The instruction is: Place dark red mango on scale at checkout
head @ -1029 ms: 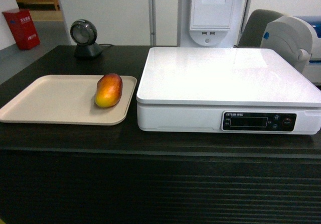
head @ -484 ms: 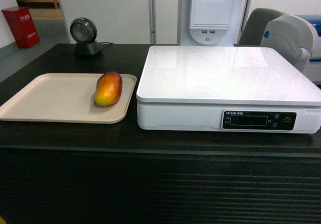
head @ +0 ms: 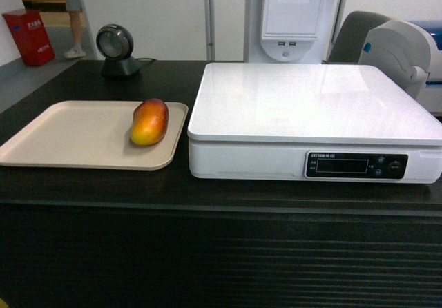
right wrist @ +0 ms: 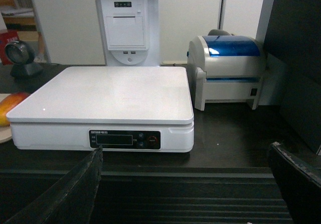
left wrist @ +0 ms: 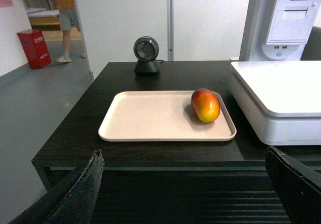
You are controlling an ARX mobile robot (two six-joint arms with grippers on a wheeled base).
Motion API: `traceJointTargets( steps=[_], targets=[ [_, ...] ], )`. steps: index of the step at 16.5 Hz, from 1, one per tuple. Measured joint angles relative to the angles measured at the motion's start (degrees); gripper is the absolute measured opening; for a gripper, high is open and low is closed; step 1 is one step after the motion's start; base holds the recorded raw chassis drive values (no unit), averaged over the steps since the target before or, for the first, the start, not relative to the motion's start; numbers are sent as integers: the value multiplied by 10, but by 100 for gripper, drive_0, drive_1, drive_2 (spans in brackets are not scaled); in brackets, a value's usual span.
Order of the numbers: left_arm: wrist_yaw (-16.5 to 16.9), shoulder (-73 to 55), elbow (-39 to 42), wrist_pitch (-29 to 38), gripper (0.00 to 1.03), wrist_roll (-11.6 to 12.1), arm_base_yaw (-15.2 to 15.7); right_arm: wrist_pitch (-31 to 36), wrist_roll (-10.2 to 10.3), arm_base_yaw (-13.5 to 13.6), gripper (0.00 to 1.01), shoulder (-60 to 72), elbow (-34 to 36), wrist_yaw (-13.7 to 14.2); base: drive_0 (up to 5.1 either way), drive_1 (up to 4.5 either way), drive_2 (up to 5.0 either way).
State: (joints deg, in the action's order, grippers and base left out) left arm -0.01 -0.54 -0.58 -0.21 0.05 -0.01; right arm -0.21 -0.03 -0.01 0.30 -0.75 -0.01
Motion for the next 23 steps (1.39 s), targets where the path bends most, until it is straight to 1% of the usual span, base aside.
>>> traceJointTargets(
  steps=[4, 5, 6, 7, 8, 10, 11, 12, 13, 14, 15, 16, 17, 18, 21, 23],
  targets=[
    [0, 0, 0, 0, 98, 0, 0, 0, 0, 0, 98, 0, 0, 0, 0, 0, 0],
    [-82, -24, -13, -36, 98, -16, -34, 0, 0, 0, 98, 0, 0, 0, 0, 0, 0],
    [-159, -93, -26, -4, 98, -27, -67, 0, 0, 0, 98, 0, 0, 0, 0, 0, 0],
    [-182, -155, -38, 48, 98, -29, -46, 0, 0, 0, 98, 0, 0, 0, 0, 0, 0],
    [-172, -200, -47, 97, 98, -31, -16, 0, 0, 0, 98, 0, 0, 0, 0, 0, 0],
    [-101, -344, -80, 230, 98, -30, 22, 0, 0, 0, 98, 0, 0, 0, 0, 0, 0],
    [-64, -413, -99, 286, 98, -28, 46, 0, 0, 0, 98, 0, 0, 0, 0, 0, 0],
    [-30, -500, -131, 348, 98, -26, 68, 0, 0, 0, 98, 0, 0, 0, 0, 0, 0],
    [3, -580, -171, 396, 98, -24, 75, 0, 0, 0, 98, 0, 0, 0, 0, 0, 0],
    [33, -653, -216, 424, 98, -22, 75, 0, 0, 0, 98, 0, 0, 0, 0, 0, 0],
    [60, -717, -263, 431, 98, -22, 76, 0, 0, 0, 98, 0, 0, 0, 0, 0, 0],
    [78, -777, -313, 426, 98, -19, 71, 0, 0, 0, 98, 0, 0, 0, 0, 0, 0],
    [95, -832, -368, 410, 98, -19, 64, 0, 0, 0, 98, 0, 0, 0, 0, 0, 0],
    [104, -876, -415, 393, 98, -16, 54, 0, 0, 0, 98, 0, 0, 0, 0, 0, 0],
    [112, -985, -551, 316, 98, 4, 4, 0, 0, 0, 98, 0, 0, 0, 0, 0, 0],
    [108, -1060, -650, 254, 98, 8, -23, 0, 0, 0, 98, 0, 0, 0, 0, 0, 0]
  ],
)
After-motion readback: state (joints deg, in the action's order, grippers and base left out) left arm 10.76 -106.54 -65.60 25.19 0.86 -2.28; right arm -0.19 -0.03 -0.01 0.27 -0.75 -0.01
